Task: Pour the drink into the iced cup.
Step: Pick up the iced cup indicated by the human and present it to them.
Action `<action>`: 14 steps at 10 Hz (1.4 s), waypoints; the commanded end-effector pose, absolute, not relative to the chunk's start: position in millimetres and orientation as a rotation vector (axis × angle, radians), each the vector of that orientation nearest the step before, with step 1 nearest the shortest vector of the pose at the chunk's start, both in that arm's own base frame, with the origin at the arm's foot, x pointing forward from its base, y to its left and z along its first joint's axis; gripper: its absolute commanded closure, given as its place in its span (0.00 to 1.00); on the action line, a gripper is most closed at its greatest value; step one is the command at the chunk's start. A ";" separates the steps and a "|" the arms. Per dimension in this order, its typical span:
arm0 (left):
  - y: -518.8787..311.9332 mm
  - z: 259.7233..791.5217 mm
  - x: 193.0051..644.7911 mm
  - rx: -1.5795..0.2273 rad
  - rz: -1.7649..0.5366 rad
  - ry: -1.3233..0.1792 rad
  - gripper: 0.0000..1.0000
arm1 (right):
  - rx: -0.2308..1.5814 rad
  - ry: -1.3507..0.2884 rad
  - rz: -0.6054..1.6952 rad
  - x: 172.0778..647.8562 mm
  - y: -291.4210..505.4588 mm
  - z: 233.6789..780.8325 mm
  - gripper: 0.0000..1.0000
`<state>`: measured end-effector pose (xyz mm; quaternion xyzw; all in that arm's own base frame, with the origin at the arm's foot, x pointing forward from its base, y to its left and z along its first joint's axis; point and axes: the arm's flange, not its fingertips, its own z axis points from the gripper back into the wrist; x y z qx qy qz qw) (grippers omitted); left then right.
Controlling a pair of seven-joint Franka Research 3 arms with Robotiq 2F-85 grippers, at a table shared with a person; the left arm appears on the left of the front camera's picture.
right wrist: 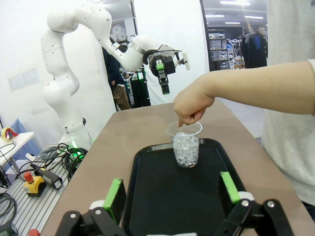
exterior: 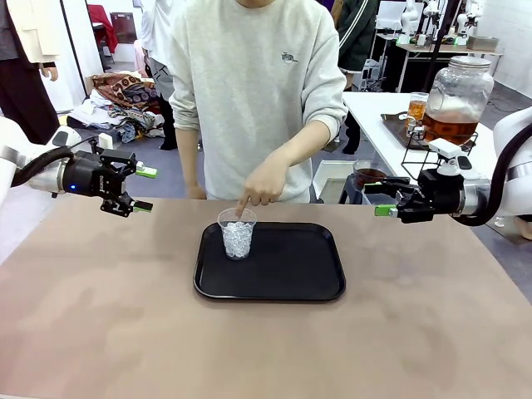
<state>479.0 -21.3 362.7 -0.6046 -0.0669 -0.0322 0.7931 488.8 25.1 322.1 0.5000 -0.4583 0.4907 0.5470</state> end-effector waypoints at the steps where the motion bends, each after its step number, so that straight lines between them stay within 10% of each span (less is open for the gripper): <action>1: -22.1 366.4 481.1 -1.304 -0.178 -0.218 0.00 | 1.183 -1.086 1.169 490.0 26.5 325.1 0.00; 14: -36.6 377.4 485.8 -1.108 -0.875 -0.676 0.00 | 1.183 -1.086 1.169 490.0 26.5 325.1 0.00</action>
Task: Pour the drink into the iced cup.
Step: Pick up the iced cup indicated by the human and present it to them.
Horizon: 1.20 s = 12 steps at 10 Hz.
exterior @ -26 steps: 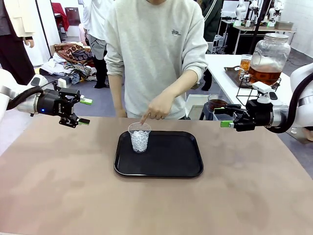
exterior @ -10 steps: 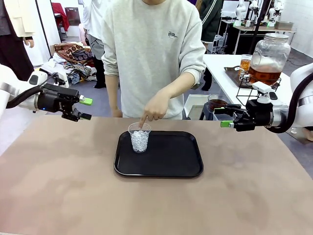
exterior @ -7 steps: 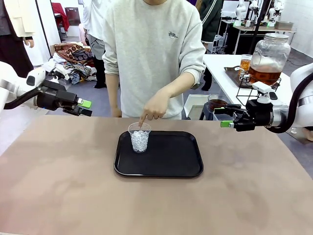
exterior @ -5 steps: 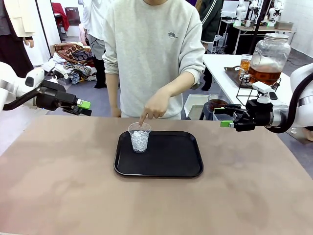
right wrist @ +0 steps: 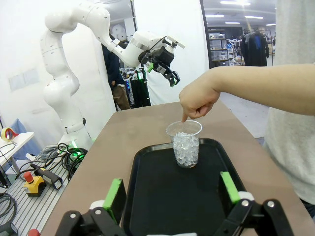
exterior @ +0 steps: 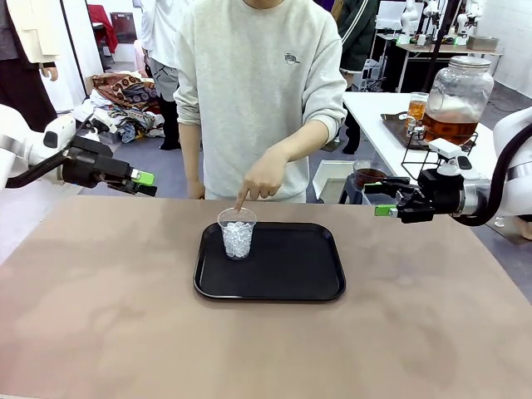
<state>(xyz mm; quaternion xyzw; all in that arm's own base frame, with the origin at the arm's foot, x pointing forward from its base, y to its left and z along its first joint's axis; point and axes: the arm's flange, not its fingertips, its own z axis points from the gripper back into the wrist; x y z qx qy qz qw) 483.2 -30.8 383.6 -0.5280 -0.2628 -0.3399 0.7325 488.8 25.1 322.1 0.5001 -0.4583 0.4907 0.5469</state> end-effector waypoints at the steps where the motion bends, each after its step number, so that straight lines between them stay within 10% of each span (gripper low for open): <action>1: -42.4 369.5 492.1 -1.083 -0.978 -0.769 0.00 | 1.183 -1.086 1.169 490.0 26.5 325.1 0.00; 12: -57.8 325.9 508.1 -1.016 -1.157 -0.974 0.00 | 1.183 -1.086 1.169 490.0 26.5 325.1 0.00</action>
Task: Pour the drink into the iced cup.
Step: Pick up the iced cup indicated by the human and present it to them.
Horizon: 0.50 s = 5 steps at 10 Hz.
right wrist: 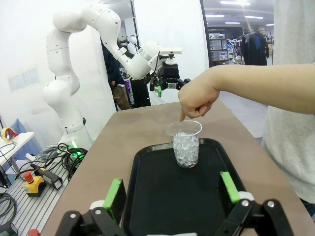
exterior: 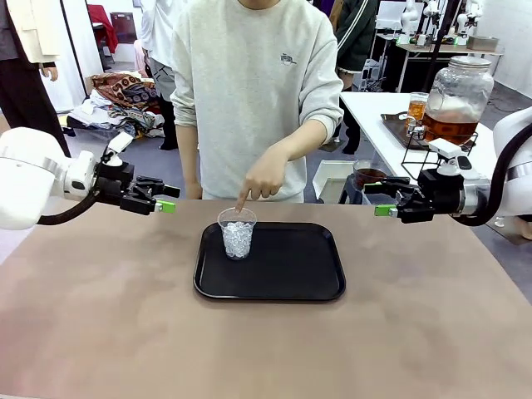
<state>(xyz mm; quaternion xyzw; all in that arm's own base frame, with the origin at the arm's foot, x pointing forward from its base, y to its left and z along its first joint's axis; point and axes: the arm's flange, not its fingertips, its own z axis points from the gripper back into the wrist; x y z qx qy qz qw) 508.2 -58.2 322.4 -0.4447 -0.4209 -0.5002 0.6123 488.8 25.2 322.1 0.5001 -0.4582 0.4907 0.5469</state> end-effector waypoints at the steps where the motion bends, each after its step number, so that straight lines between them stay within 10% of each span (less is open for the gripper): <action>1: -58.3 322.5 508.1 -1.027 -1.154 -0.971 0.00 | 1.183 -1.086 1.169 490.0 26.5 325.1 0.00; 5: -72.8 289.8 513.1 -0.915 -1.210 -1.160 0.00 | 1.183 -1.086 1.169 490.0 26.5 325.1 0.00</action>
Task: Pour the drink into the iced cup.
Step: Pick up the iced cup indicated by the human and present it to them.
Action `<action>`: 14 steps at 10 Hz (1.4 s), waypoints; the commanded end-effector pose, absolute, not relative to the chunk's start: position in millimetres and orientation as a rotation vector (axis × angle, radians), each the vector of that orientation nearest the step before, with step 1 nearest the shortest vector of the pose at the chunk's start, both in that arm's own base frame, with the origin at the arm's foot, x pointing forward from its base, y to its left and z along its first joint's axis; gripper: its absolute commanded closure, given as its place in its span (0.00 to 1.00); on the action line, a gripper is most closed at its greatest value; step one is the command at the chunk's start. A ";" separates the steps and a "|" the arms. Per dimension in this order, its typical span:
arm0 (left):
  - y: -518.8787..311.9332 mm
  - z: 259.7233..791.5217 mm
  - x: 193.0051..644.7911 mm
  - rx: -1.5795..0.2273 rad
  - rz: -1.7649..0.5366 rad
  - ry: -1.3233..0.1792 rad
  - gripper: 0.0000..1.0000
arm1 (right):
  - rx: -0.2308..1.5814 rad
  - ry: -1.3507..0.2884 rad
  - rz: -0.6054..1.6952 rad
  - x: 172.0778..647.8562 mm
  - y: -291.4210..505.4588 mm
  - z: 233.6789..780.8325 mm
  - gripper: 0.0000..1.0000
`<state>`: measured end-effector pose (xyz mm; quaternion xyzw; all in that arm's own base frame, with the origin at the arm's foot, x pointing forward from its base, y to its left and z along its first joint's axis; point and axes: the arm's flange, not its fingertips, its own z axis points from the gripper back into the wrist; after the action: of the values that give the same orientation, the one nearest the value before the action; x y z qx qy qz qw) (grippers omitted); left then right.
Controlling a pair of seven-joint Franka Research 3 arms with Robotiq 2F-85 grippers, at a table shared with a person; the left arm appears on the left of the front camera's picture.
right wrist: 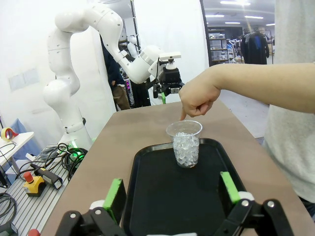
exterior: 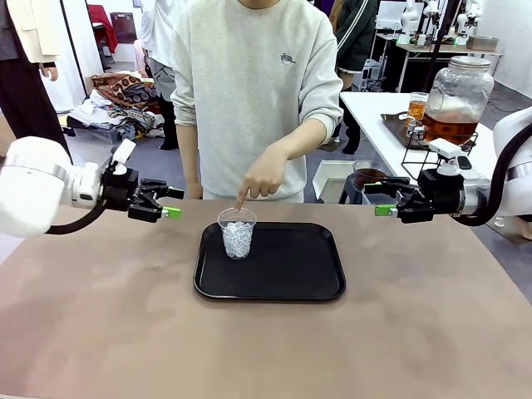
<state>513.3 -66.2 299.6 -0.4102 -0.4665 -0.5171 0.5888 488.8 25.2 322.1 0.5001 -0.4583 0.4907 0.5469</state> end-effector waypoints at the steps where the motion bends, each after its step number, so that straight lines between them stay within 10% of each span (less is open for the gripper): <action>1: -76.1 282.9 513.4 -0.908 -1.221 -1.182 0.00 | 1.183 -1.086 1.169 490.0 26.5 325.1 0.00; 14: -93.9 244.2 517.0 -0.957 -1.234 -1.154 0.00 | 1.183 -1.086 1.169 490.0 26.5 325.1 0.00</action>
<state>516.4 -89.7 248.2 -0.4130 -0.4843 -0.5252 0.5648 488.8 25.2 322.1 0.5001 -0.4582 0.4907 0.5469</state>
